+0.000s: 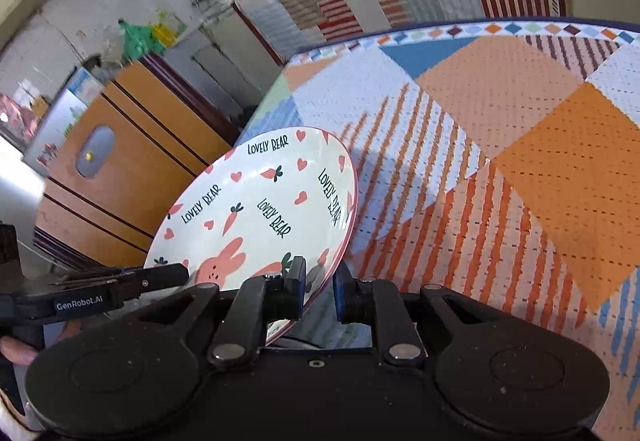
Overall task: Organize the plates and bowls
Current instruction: 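Lift the bunny plate with both grippers over the blue egg plate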
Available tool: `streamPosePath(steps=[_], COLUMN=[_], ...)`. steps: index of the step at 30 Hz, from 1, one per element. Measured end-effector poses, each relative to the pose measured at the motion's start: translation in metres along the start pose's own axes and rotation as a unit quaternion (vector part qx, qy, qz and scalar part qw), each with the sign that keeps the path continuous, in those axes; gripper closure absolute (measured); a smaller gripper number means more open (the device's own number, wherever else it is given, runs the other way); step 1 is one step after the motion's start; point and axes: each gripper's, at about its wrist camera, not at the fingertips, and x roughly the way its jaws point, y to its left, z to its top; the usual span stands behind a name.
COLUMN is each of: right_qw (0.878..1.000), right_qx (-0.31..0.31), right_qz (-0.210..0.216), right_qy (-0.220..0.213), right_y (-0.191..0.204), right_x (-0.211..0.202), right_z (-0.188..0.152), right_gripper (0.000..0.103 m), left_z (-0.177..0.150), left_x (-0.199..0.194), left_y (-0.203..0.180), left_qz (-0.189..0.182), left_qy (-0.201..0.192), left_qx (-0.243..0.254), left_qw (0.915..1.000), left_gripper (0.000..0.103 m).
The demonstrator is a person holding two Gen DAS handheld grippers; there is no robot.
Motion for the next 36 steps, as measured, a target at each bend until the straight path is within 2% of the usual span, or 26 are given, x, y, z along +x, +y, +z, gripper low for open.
streamPosePath(steps=[5, 11, 20, 23, 29, 36], right_qw=[1.000, 0.999, 0.997, 0.995, 0.996, 0.998], right_qx=[-0.012, -0.047, -0.076, -0.092, -0.085, -0.050], right_qz=[0.003, -0.006, -0.001, -0.011, -0.014, -0.019], right_qy=[-0.019, -0.024, -0.027, -0.028, -0.038, -0.024], right_y=[0.018, 0.045, 0.073, 0.079, 0.072, 0.057], right_x=[-0.032, -0.079, -0.134, -0.147, -0.164, -0.170], right_z=[0.001, -0.001, -0.026, -0.035, -0.059, -0.093], right_gripper=[0.084, 0.084, 0.081, 0.081, 0.081, 0.081], left_z=[-0.001, -0.005, -0.030, -0.041, -0.062, -0.086], left_x=[-0.037, -0.084, -0.145, -0.152, -0.155, -0.141], left_y=[-0.010, -0.034, -0.065, -0.070, -0.079, -0.083], left_qz=[-0.017, -0.020, -0.013, -0.024, -0.037, -0.059], left_qy=[-0.015, -0.028, -0.052, -0.053, -0.042, -0.001], left_qx=[0.008, 0.021, 0.054, 0.051, 0.057, 0.060], left_qw=[0.9997, 0.9992, 0.9971, 0.9970, 0.9968, 0.9965], left_gripper=[0.080, 0.080, 0.080, 0.079, 0.079, 0.080])
